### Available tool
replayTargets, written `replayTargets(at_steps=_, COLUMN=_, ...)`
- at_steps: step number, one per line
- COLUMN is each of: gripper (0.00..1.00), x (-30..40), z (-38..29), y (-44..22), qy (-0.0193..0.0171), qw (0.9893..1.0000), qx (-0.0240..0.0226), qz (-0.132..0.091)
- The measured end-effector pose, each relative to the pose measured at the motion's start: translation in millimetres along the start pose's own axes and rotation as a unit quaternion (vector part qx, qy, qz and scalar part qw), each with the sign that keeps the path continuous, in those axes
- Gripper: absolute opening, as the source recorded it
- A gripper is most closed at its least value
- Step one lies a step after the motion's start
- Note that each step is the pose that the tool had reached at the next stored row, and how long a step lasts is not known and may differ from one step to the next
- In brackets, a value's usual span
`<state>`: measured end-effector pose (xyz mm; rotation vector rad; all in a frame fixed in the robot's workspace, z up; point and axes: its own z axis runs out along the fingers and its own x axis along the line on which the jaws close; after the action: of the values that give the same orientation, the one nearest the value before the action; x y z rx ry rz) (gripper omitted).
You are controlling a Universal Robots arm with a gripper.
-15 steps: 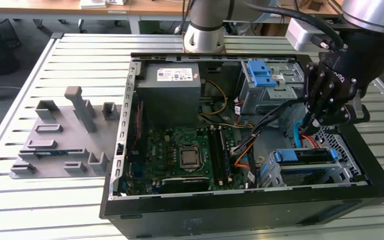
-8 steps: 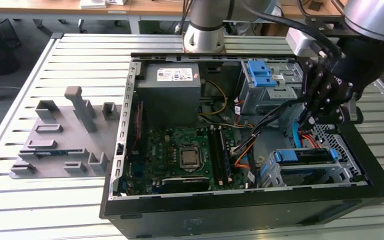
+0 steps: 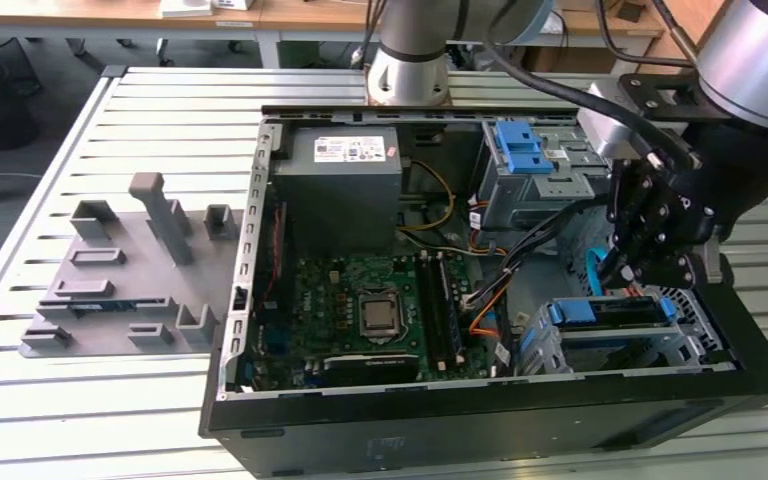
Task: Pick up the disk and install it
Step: 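Insert the second disk wire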
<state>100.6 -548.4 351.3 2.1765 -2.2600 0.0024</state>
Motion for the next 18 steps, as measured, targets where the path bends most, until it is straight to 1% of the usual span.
replayTargets(at_steps=4, gripper=0.16, x=2.8, z=2.9, y=-0.3, qy=-0.0014, qw=1.0, qx=0.0, qz=0.0)
replayTargets(at_steps=6, gripper=0.16, x=3.1, z=3.4, y=-1.8, qy=-0.0022, qw=1.0, qx=-0.0002, qz=0.0)
replayTargets(at_steps=8, gripper=0.16, x=3.0, z=3.4, y=-4.6, qy=-0.0023, qw=1.0, qx=-0.0012, qz=0.0)
replayTargets(at_steps=11, gripper=0.16, x=3.7, z=3.9, y=-5.5, qy=-0.0026, qw=1.0, qx=-0.0039, qz=0.0)
replayTargets(at_steps=13, gripper=0.16, x=6.1, z=5.6, y=-5.7, qy=-0.0041, qw=1.0, qx=-0.0043, qz=0.0)
replayTargets(at_steps=15, gripper=0.16, x=8.2, z=7.9, y=-6.1, qy=-0.0072, qw=1.0, qx=-0.0045, qz=0.0)
replayTargets(at_steps=16, gripper=0.16, x=8.5, z=8.7, y=-6.5, qy=-0.0088, qw=1.0, qx=-0.0046, qz=0.0)
replayTargets(at_steps=18, gripper=0.16, x=8.5, z=10.2, y=-7.5, qy=-0.0105, qw=0.9999, qx=-0.0049, qz=0.0)
